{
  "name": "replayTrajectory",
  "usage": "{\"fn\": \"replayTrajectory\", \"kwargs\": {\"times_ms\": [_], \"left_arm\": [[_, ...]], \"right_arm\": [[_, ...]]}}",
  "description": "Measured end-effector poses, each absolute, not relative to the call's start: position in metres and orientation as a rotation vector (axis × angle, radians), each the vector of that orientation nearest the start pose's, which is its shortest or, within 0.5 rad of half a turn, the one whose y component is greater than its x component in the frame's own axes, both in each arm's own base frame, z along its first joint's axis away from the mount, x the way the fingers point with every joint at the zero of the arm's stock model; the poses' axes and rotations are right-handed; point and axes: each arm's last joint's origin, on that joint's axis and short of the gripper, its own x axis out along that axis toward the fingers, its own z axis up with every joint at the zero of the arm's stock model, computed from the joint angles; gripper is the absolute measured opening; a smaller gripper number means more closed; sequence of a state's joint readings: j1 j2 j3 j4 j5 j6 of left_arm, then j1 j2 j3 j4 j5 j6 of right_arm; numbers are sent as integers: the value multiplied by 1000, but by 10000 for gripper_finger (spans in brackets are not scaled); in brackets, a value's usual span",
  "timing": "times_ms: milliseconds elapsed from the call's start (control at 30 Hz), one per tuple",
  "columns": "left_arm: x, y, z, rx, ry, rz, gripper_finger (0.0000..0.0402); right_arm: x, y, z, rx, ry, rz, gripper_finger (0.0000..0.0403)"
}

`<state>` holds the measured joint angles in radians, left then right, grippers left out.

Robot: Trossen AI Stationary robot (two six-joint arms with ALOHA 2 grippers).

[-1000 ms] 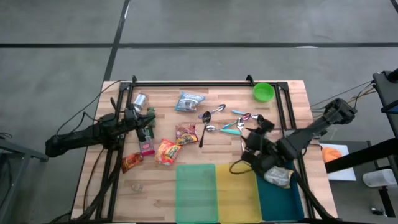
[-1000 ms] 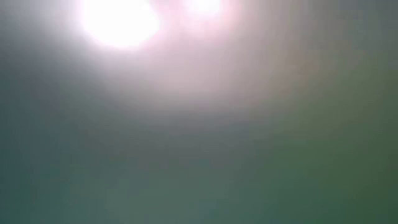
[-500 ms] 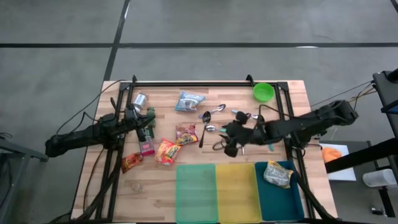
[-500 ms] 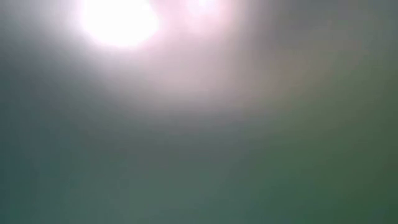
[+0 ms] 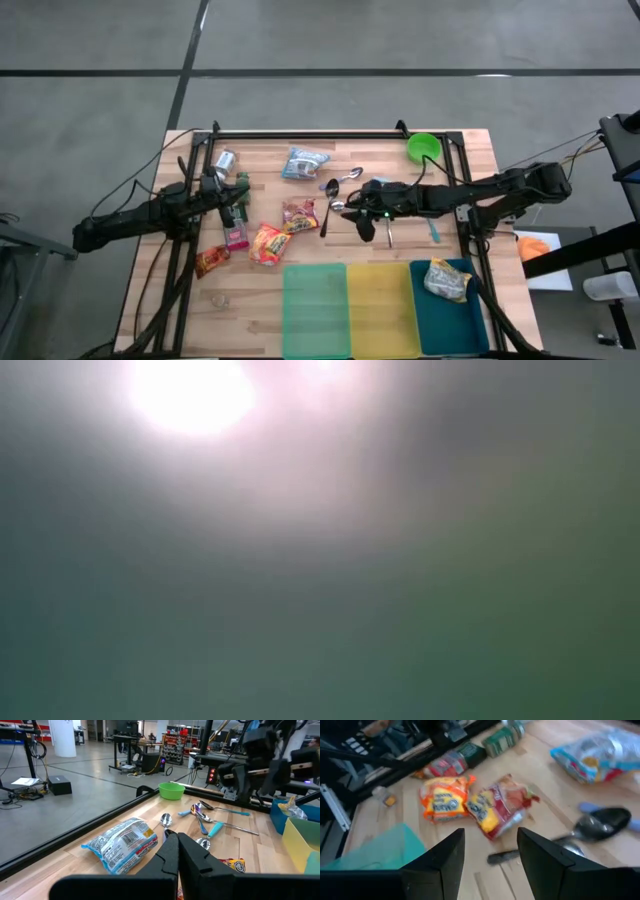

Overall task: Pick & Place Food Item
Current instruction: Put the red noodle pack into the blue bin

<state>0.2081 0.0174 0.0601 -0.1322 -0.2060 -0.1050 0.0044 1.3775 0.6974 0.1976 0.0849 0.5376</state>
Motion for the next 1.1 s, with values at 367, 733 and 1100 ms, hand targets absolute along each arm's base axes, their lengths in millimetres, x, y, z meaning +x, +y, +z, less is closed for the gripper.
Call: {"fn": "replayTrajectory", "kwargs": {"times_ms": [367,733,1100], "left_arm": [[91,25,170,-103,68,418,0],[91,25,170,-103,68,418,0],[91,25,170,-103,68,418,0]], "right_arm": [[308,1,187,606,490,-178,180],[353,-1,157,607,568,-200,180],[370,-12,139,630,612,-197,179]]}}
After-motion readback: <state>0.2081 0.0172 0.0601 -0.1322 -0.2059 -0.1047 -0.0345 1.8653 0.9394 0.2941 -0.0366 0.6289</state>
